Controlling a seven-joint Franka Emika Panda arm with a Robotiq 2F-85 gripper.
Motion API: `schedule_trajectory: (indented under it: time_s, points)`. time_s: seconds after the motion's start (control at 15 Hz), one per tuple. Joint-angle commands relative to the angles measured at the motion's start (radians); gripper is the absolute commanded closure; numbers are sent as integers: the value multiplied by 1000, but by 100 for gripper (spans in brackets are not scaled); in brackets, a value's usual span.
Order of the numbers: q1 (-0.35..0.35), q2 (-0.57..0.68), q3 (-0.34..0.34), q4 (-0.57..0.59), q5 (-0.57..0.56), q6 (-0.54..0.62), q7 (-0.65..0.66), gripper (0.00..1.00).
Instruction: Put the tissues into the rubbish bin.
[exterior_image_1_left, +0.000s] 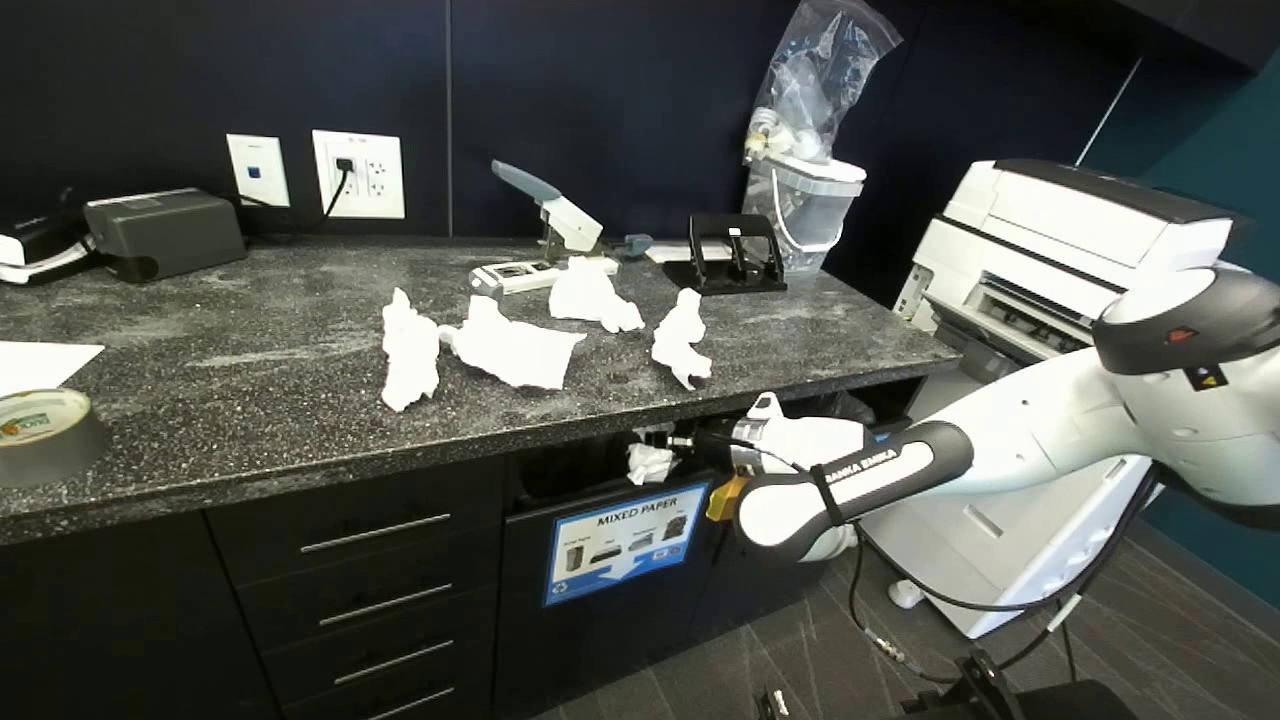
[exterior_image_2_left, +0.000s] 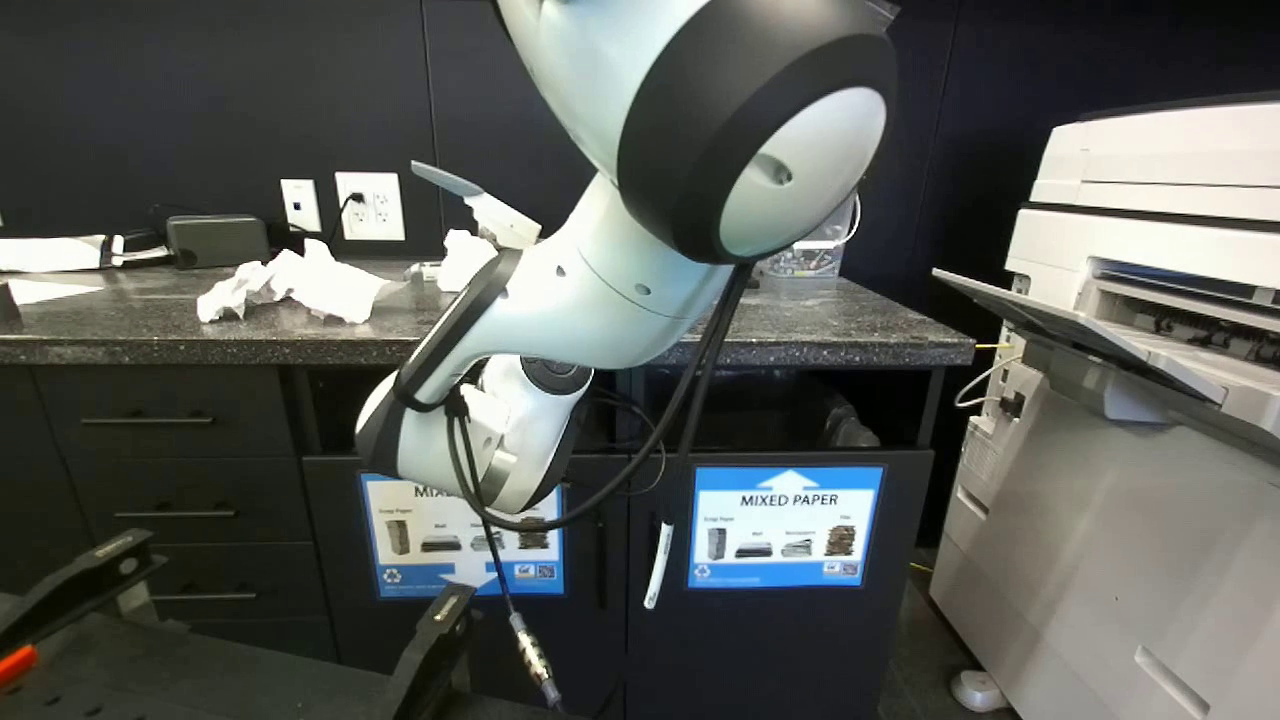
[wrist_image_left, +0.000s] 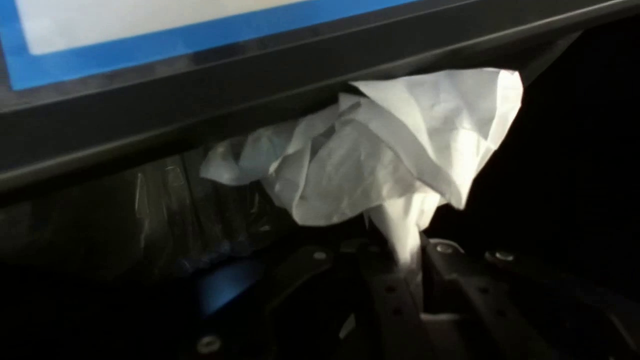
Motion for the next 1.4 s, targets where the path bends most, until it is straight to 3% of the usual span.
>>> schedule_trajectory:
  time_s: [0.0,0.33,0.4,0.47,0.53,0.6,0.67,0.73,0.8,0.87,1.0,1.07,1.33]
  points:
    - [132,-11,-77,86,115,151,87,98]
    - [275,-15,-192,168,189,242,219,98]
    - [220,25,-131,168,185,188,155,67]
    - [303,-29,-220,172,181,232,261,66]
    - [252,-2,-167,160,176,198,191,61]
    - [257,-4,-173,164,180,201,199,52]
    - [316,-29,-234,180,186,236,275,45]
    - [253,7,-171,176,182,197,198,36]
    - [258,2,-177,175,187,200,203,30]
    - [322,-28,-247,187,188,240,283,23]
    - [345,-47,-278,182,201,244,286,8]
    - [353,-55,-295,182,173,234,299,1]
    - [405,-114,-365,145,143,215,292,0]
